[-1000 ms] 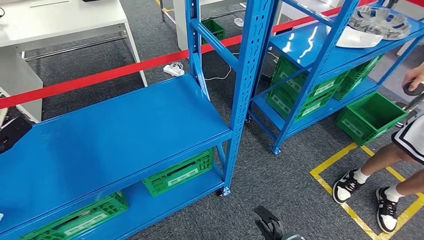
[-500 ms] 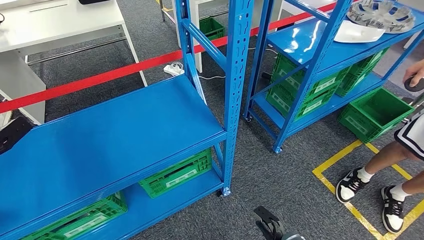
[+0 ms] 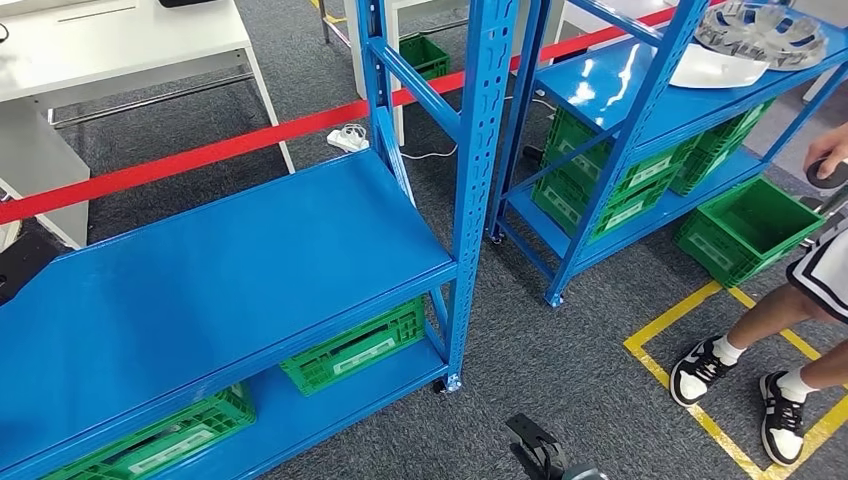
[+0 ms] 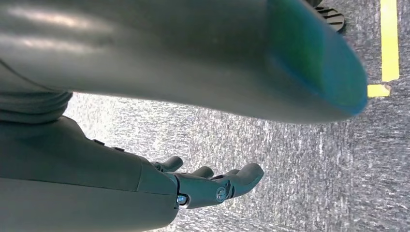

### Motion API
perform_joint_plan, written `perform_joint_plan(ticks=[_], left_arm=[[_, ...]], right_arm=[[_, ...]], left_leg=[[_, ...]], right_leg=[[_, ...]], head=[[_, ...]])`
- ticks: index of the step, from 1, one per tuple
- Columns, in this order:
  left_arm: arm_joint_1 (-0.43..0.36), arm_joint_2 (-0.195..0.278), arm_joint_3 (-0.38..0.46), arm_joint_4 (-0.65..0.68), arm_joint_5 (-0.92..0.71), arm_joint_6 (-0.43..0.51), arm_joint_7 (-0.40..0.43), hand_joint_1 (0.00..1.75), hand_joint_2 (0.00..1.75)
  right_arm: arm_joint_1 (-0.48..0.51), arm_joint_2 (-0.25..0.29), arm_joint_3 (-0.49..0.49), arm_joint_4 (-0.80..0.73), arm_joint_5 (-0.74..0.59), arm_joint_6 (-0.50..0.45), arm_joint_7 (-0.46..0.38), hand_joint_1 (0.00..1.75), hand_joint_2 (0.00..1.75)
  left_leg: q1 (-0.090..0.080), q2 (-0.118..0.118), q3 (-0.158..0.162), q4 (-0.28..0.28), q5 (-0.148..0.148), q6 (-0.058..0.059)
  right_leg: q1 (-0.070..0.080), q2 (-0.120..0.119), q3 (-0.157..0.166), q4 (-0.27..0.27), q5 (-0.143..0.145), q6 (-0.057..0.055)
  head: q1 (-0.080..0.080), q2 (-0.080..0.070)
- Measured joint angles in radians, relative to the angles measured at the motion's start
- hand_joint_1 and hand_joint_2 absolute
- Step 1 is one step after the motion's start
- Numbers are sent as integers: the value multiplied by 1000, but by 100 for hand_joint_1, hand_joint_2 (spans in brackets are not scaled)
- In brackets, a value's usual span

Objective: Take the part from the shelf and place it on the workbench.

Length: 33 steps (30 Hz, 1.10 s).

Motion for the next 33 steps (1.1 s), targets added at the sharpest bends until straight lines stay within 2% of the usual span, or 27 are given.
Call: perform_joint_plan(ticks=[13, 20, 23, 29, 33], left_arm=[[-6, 1, 10, -2, 14, 3, -32, 0, 175], [-14, 1, 10, -2, 28, -75, -66, 0, 175], [-27, 4, 13, -1, 45, -174, -91, 0, 175], [-90, 54, 14, -1, 45, -512, -187, 0, 175], [-119, 105, 14, -2, 55, -621, -264, 0, 175]], right_arm=[[0, 0, -3, 0, -2, 0, -1, 0, 0], [0, 0, -6, 0, -3, 0, -2, 0, 0], [0, 0, -10, 0, -3, 0, -3, 0, 0], [4, 0, -18, 0, -5, 0, -2, 0, 0], [5, 0, -21, 0, -6, 0, -2, 0, 0]], left_leg=[[0, 0, 0, 0, 0, 0], [0, 0, 0, 0, 0, 0], [0, 0, 0, 0, 0, 0], [0, 0, 0, 0, 0, 0], [0, 0, 0, 0, 0, 0]], right_leg=[[0, 0, 1, -1, 1, 1], [0, 0, 1, -1, 1, 1], [0, 0, 1, -1, 1, 1], [0, 1, 0, -1, 1, 1], [0, 1, 0, -1, 1, 1]], head=[[0, 0], [0, 0], [0, 0], [0, 0], [0, 0]])
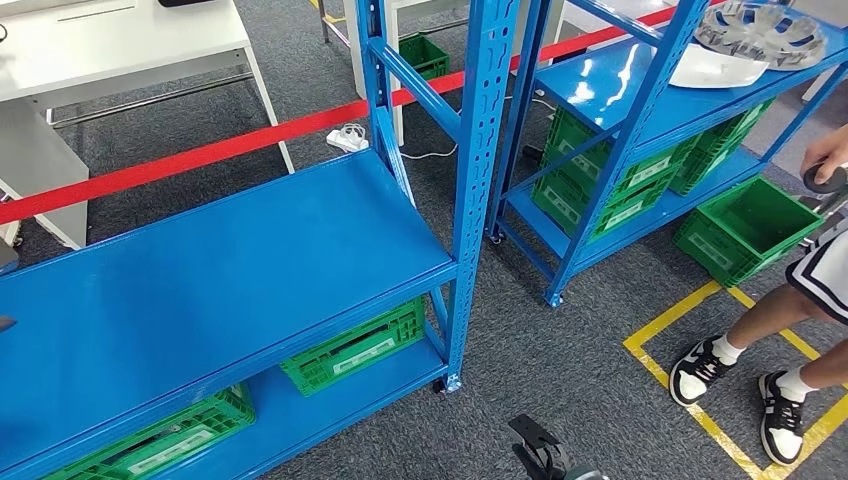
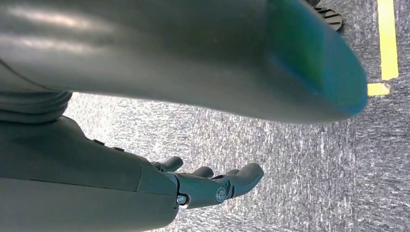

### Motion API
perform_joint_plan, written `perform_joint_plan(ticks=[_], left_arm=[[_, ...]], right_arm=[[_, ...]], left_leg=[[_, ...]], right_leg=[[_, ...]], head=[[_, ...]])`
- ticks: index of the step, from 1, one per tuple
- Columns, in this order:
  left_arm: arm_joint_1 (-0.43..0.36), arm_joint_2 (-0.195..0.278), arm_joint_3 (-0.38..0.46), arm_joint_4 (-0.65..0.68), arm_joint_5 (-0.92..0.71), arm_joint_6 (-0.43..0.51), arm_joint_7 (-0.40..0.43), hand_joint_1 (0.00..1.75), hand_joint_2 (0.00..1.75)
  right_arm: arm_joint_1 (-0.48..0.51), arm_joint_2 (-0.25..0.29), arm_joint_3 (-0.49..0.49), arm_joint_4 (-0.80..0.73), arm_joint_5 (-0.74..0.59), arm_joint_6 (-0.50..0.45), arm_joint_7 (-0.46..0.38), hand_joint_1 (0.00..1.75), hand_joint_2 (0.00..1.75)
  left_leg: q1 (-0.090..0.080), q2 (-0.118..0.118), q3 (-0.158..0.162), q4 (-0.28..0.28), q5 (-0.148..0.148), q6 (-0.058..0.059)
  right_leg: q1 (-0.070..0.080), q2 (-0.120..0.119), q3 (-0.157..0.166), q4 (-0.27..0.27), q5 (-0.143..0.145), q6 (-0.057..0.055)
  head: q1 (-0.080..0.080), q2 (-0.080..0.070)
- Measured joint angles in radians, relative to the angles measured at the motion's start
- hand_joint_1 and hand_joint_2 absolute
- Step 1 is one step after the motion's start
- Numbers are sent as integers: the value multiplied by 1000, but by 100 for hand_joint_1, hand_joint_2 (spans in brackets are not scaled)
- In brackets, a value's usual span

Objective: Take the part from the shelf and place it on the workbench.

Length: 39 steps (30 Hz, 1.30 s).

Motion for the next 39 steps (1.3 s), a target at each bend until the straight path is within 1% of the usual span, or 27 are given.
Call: perform_joint_plan(ticks=[2, 5, 8, 11, 15, 20, 22, 24, 29, 35, 39], left_arm=[[-2, 21, 0, -1, 4, -20, -25, 0, 175], [-3, 40, 0, -1, 5, -27, -35, 0, 175], [-3, 48, 0, -1, 5, -32, -36, 0, 175], [-3, 52, -2, 0, -2, -57, -26, 0, 175], [-3, 54, -12, 1, -28, -81, 21, 0, 175], [10, 60, -51, 8, -78, -119, 133, 0, 175], [25, 68, -64, 11, -86, -133, 155, 0, 175], [45, 81, -72, 14, -87, -146, 161, 0, 175], [85, 120, -80, 19, -71, -181, 128, 0, 175], [108, 175, -80, 21, -35, -208, 73, 0, 175], [131, 218, -80, 21, -1, -185, 18, 0, 175]], right_arm=[[0, 0, -4, 0, -1, 0, 0, 0, 0], [0, 0, -8, 0, -3, 0, 0, 0, 0], [0, 0, -11, 0, -3, 0, 0, 0, 0], [0, 0, -15, 0, -8, 0, 0, 0, 0], [0, 0, -22, 0, -11, 0, -3, 0, 0], [0, 0, -33, 0, -14, 0, -2, 0, 0], [1, 1, -38, 0, -14, 0, 4, 0, 0], [1, 1, -41, 0, -13, 0, 8, 0, 0], [1, 3, -49, 0, -11, 0, 17, 0, 0], [1, 6, -56, 0, -6, 0, 23, 0, 0], [5, 7, -56, 0, 4, 0, 22, 0, 0]], left_leg=[[0, 0, 0, 0, 0, 0], [0, 0, 0, 0, 0, 0], [0, 0, 0, 0, 0, 0], [0, 0, 0, 0, 0, 0], [0, 0, 0, 0, 0, 0], [0, 0, 0, 0, 0, 0], [0, 0, 0, 0, 0, 0], [0, 0, 0, 0, 0, 0], [0, 0, 0, 0, 0, 0], [0, 0, 0, 0, 0, 0], [0, 0, 0, 0, -1, 0]], right_leg=[[0, 0, 0, 0, 0, 0], [0, 0, 0, 0, 0, 0], [0, 0, 0, 0, 0, 0], [0, 0, 0, 0, 0, 0], [0, 0, 1, 0, 0, 0], [0, 0, 1, 0, 0, 0], [0, 0, 1, 0, 0, 0], [0, 0, 0, 0, 0, 0], [0, 0, 0, 0, -1, 0], [0, 0, 0, 0, -1, 0], [0, 0, 0, 0, -1, 0]], head=[[0, 0], [0, 0], [0, 0], [0, 0], [0, 0], [0, 0], [0, 0], [0, 0], [0, 0], [0, 0], [0, 0]])
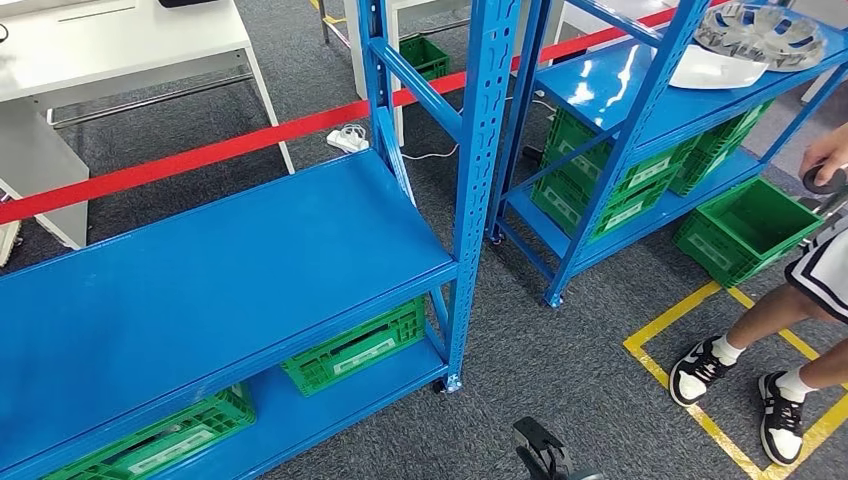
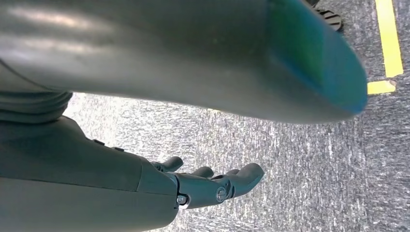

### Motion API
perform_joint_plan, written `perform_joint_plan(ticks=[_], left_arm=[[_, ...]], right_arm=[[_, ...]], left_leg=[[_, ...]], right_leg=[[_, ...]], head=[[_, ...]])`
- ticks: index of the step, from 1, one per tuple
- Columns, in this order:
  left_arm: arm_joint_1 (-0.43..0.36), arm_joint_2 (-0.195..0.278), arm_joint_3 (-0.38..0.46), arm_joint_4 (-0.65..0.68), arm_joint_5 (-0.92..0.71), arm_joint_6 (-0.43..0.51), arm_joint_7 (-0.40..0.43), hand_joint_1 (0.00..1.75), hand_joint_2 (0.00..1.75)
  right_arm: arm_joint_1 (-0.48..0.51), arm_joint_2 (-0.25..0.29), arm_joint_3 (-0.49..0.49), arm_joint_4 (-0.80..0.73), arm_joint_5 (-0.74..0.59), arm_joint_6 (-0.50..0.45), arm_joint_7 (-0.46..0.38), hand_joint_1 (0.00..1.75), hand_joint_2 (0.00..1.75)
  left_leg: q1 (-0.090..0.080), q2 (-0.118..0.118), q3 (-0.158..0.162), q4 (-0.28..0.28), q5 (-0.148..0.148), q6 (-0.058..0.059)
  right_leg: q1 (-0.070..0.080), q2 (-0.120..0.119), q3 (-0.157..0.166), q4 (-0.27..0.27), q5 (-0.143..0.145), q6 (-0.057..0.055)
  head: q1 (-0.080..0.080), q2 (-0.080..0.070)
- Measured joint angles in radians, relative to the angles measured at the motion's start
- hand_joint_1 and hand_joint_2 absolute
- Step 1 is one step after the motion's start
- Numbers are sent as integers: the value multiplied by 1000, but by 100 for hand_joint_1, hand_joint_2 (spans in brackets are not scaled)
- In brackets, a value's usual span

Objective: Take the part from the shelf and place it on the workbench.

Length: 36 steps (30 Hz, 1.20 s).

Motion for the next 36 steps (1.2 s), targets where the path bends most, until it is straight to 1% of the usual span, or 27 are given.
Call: perform_joint_plan(ticks=[4, 8, 11, 14, 18, 22, 24, 26, 27, 28, 29, 30, 31, 32, 33, 34, 35, 36], left_arm=[[26, 26, 7, -5, 52, 66, -55, 0, 175], [54, 36, 29, -15, 103, 144, -117, 0, 0], [73, 37, 40, -24, 133, 190, -152, 0, 0], [82, 35, 56, -29, 164, 222, -167, 0, 0], [84, 32, 70, -34, 184, 242, -175, 0, 175], [88, 32, 75, -36, 200, 247, -173, 0, 175], [93, 32, 76, -37, 208, 250, -173, 0, 175], [97, 32, 76, -38, 212, 251, -174, 0, 175], [99, 32, 76, -38, 214, 251, -174, 0, 175], [100, 32, 76, -39, 215, 252, -175, 0, 175], [102, 32, 76, -39, 216, 252, -177, 0, 175], [105, 32, 76, -39, 216, 252, -177, 0, 175], [109, 31, 76, -39, 216, 252, -177, 0, 175], [112, 29, 76, -39, 216, 252, -175, 0, 175], [114, 27, 76, -39, 216, 252, -173, 0, 175], [114, 24, 76, -39, 216, 252, -169, 0, 175], [114, 21, 76, -40, 216, 252, -165, 0, 175], [113, 18, 76, -40, 217, 252, -161, 0, 175]], right_arm=[[1, 0, 0, 0, 6, 0, -6, 0, 0], [2, 0, 0, 0, 11, 0, -16, 0, 0], [2, 0, 0, 0, 14, 0, -16, 0, 0], [2, 0, 0, 0, 15, 0, -17, 0, 0], [1, 0, 0, 0, 15, 0, -18, 0, 0], [1, 0, 0, 0, 16, 0, -19, 0, 0], [1, 0, 0, 0, 18, 0, -21, 0, 0], [2, 0, 0, 0, 19, 0, -22, 0, 0], [1, 0, 0, 0, 20, 0, -22, 0, 0], [1, -1, 0, 0, 20, 0, -22, 0, 0], [1, -1, 0, 0, 20, 0, -22, 0, 0], [1, -1, 0, 0, 20, 0, -22, 0, 0], [1, -1, 0, 0, 20, 0, -22, 0, 0], [1, -1, 0, 0, 20, 0, -22, 0, 0], [1, -1, 0, 0, 19, 0, -22, 0, 0], [0, -1, -1, 0, 18, 1, -22, 0, 0], [0, -1, -2, 0, 16, 1, -22, 0, 0], [-2, -1, -4, 0, 15, 0, -22, 0, 0]], left_leg=[[0, 0, 0, 0, 0, 0], [0, 0, 0, 0, 0, 0], [0, 0, 0, 0, 0, 0], [0, 0, 0, 0, 0, 0], [-3, 0, 0, 3, -3, 3], [-6, 0, -1, 5, -6, 8], [-8, 0, -2, 7, -6, 12], [-4, 2, 2, -1, 1, 19], [0, 4, 5, -7, 6, 23], [4, 6, 6, -13, 11, 26], [6, 9, 5, -16, 14, 28], [6, 10, 3, -16, 15, 29], [6, 12, 0, -14, 15, 29], [7, 14, -4, -12, 16, 28], [7, 15, -9, -8, 17, 26], [8, 16, -15, -4, 19, 23], [10, 16, -21, 1, 21, 20], [10, 15, -26, 6, 24, 15]], right_leg=[[0, 0, 0, 0, 0, 0], [0, 0, 0, 0, 0, 0], [0, 0, 0, 0, 0, 0], [0, 0, 0, 0, 0, 0], [-2, 0, 1, -2, 1, 2], [-3, 0, 2, -2, 0, 6], [-6, 0, 3, -3, 0, 11], [-4, 1, 5, -2, -1, 17], [-3, 1, 1, 10, -14, 20], [-1, 0, -11, 41, -40, 23], [-1, 0, -31, 92, -77, 25], [-1, -1, -57, 157, -115, 26], [-1, -1, -80, 217, -144, 27], [-2, -2, -91, 254, -155, 27], [-2, -2, -85, 254, -147, 27], [-2, -2, -58, 212, -124, 26], [-2, -2, -16, 145, -97, 25], [-1, -1, 23, 83, -76, 22]], head=[[0, 0], [0, 0], [0, 0], [0, 0], [0, 0], [0, 0], [0, 0], [0, 0], [1, 0], [4, 0], [6, 0], [8, 0], [10, 0], [10, 0], [10, 0], [10, 0], [10, 0], [11, 0]])
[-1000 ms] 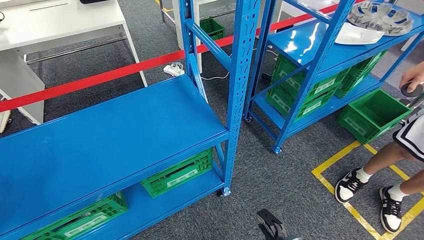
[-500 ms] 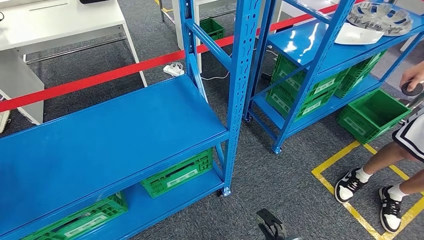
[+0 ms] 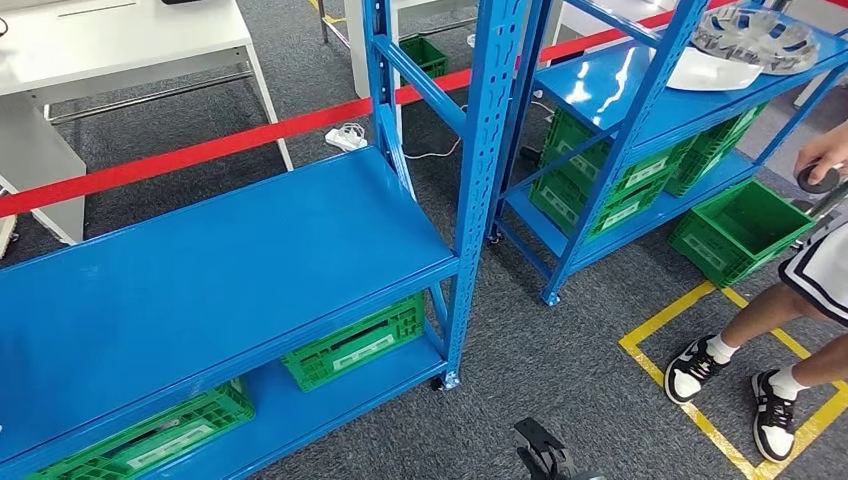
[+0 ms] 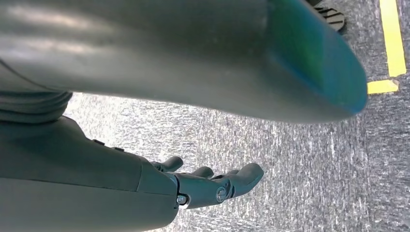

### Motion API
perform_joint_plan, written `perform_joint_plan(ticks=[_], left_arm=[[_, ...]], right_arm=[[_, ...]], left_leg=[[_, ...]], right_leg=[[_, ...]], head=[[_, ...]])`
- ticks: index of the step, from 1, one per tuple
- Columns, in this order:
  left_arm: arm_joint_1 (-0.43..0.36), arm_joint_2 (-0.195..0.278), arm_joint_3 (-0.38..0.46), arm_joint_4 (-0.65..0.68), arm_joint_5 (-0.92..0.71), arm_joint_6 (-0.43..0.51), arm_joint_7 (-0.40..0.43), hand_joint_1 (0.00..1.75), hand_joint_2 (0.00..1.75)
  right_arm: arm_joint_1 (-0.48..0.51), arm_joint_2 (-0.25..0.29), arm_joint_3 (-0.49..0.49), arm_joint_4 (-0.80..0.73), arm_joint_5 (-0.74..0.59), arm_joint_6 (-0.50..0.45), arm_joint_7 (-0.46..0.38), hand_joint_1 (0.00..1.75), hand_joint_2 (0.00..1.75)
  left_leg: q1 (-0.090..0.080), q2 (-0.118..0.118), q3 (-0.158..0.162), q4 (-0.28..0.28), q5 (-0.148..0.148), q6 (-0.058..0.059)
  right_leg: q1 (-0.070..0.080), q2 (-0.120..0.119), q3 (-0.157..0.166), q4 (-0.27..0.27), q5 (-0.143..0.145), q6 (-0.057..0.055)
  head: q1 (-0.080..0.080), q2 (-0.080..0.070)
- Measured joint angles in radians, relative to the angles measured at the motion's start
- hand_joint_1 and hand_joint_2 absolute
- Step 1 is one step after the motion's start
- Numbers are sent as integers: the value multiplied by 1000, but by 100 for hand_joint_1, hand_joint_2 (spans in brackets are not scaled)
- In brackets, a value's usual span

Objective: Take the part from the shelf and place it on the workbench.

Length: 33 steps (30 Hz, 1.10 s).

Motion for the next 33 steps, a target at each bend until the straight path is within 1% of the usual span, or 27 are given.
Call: perform_joint_plan(ticks=[1, 2, 3, 5, 6, 7, 8, 9, 10, 11, 12, 13, 14, 15, 16, 17, 18, 19, 21, 22, 23, 25, 27, 31, 33], left_arm=[[-2, -3, 0, 0, 1, 0, 4, 0, 175], [-4, -7, 0, -1, 3, 0, 7, 0, 175], [-7, -11, 0, -1, 5, 0, 10, 0, 175], [-11, -16, -1, -1, 9, 0, 14, 0, 175], [-12, -17, -1, -1, 11, 0, 17, 0, 175], [-13, -18, -1, -1, 14, 0, 18, 0, 131], [-14, -20, -1, -1, 17, 0, 20, 0, 87], [-15, -23, -1, 0, 20, 1, 20, 0, 44], [-14, -27, -1, 0, 24, 3, 19, 0, 0], [-12, -31, -1, 0, 29, 7, 15, 0, 0], [-10, -35, -1, 1, 35, 13, 10, 0, 0], [-8, -38, -1, 1, 43, 23, 2, 0, 0], [-8, -41, -1, 0, 55, 38, -6, 0, 0], [-8, -44, -1, -3, 67, 54, -13, 0, 0], [-9, -48, -1, -6, 80, 71, -19, 0, 0], [-10, -52, 0, -9, 90, 85, -24, 0, 0], [-11, -55, 0, -11, 97, 94, -26, 0, 0], [-11, -59, 0, -13, 100, 99, -27, 0, 0], [-12, -63, 0, -15, 101, 105, -26, 0, 0], [-11, -66, 0, -15, 101, 106, -25, 0, 0], [-11, -67, 0, -14, 101, 106, -25, 0, 0], [-10, -70, 0, -14, 101, 106, -25, 0, 0], [-8, -72, 0, -13, 103, 105, -27, 0, 0], [-4, -75, 0, -11, 112, 99, -22, 0, 0], [-3, -75, 0, -9, 112, 93, -6, 0, 87]], right_arm=[[-1, 0, -2, 0, -2, 0, 0, 0, 0], [-3, 0, -4, 0, -4, 0, 0, 0, 0], [-4, 0, -6, 0, -5, 0, 0, 0, 0], [-5, 0, -9, 0, -6, 0, 1, 0, 0], [-5, 0, -10, 0, -7, 0, 1, 0, 0], [-5, 1, -12, 0, -7, 0, 1, 0, 0], [-4, 1, -13, 0, -7, 0, 1, 0, 0], [-3, 1, -14, 0, -7, 0, 1, 0, 0], [-3, 1, -14, 0, -8, 0, 1, 0, 0], [-3, 1, -15, 0, -8, 0, 1, 0, 0], [-3, 1, -16, 0, -8, 0, 1, 0, 0], [-3, 1, -18, 0, -9, 0, 1, 0, 0], [-2, 1, -20, 0, -10, 0, 1, 0, 0], [-2, 1, -21, 0, -11, 0, 1, 0, 0], [-2, 1, -23, 0, -12, 0, 1, 0, 0], [-3, 1, -24, 0, -13, 0, 1, 0, 0], [-3, 1, -25, 0, -13, 0, 0, 0, 0], [-3, 1, -27, 0, -13, 0, 0, 0, 0], [-2, 1, -30, 0, -13, 0, 1, 0, 0], [-1, 1, -30, 0, -13, 0, 1, 0, 0], [-1, 1, -31, 0, -13, 0, 1, 0, 0], [-1, 1, -33, 0, -12, 0, 1, 0, 0], [0, 1, -35, 0, -10, 0, 1, 0, 0], [3, 1, -37, 0, -7, 0, 1, 0, 0], [3, 1, -38, 0, -6, 0, 1, 0, 0]], left_leg=[[0, 0, -3, 4, 3, -5], [0, -1, -5, 6, 6, -12], [0, -2, -5, 4, 12, -20], [1, -3, -8, 1, 19, -36], [2, -1, -14, 8, 7, -42], [4, 3, -25, 33, -22, -48], [6, 7, -39, 79, -65, -53], [7, 11, -57, 139, -112, -58], [9, 13, -71, 204, -148, -62], [10, 14, -76, 252, -165, -65], [10, 15, -67, 270, -162, -66], [10, 16, -40, 253, -145, -65], [10, 17, 5, 199, -124, -61], [9, 19, 58, 127, -116, -57], [6, 21, 103, 63, -115, -51], [2, 23, 133, 16, -121, -45], [-1, 24, 144, -8, -129, -38], [-3, 24, 146, -15, -127, -35], [-4, 23, 142, -20, -123, -28], [-4, 23, 141, -21, -120, -26], [-5, 23, 139, -20, -118, -22], [-7, 23, 135, -19, -114, -16], [-7, 23, 132, -19, -111, -13], [-7, 23, 130, -18, -110, -12], [-7, 23, 130, -17, -111, -12]], right_leg=[[2, 1, 26, -44, 16, -5], [4, 2, 36, -65, 21, -13], [7, 3, 33, -66, 25, -21], [5, 1, 25, -75, 37, -38], [4, 0, 19, -78, 46, -46], [2, -1, 12, -82, 56, -52], [1, -3, 3, -83, 66, -57], [1, -3, -8, -83, 73, -59], [1, -4, -19, -83, 80, -59], [2, -5, -29, -83, 87, -58], [2, -6, -40, -82, 94, -57], [2, -7, -50, -82, 102, -55], [2, -8, -57, -82, 109, -53], [2, -8, -62, -82, 114, -50], [3, -10, -65, -82, 120, -46], [3, -11, -67, -81, 124, -40], [3, -12, -67, -83, 129, -35], [4, -13, -67, -84, 127, -33], [5, -13, -66, -90, 127, -38], [6, -13, -66, -93, 129, -37], [5, -13, -65, -96, 137, -34], [4, -12, -65, -103, 151, -24], [4, -12, -66, -107, 157, -22], [3, -11, -66, -110, 161, -19], [3, -11, -66, -111, 161, -19]], head=[[0, 0], [0, 0], [-1, 0], [-1, 0], [-2, 0], [-3, 0], [-4, 0], [-4, 0], [-5, 0], [-4, 0], [-5, 0], [-5, 0], [-5, 0], [-5, 0], [-4, 0], [-4, 0], [-4, 0], [-5, 0], [-7, 0], [-7, 0], [-7, 0], [-7, 0], [-6, 0], [-6, 0], [-7, 0]])
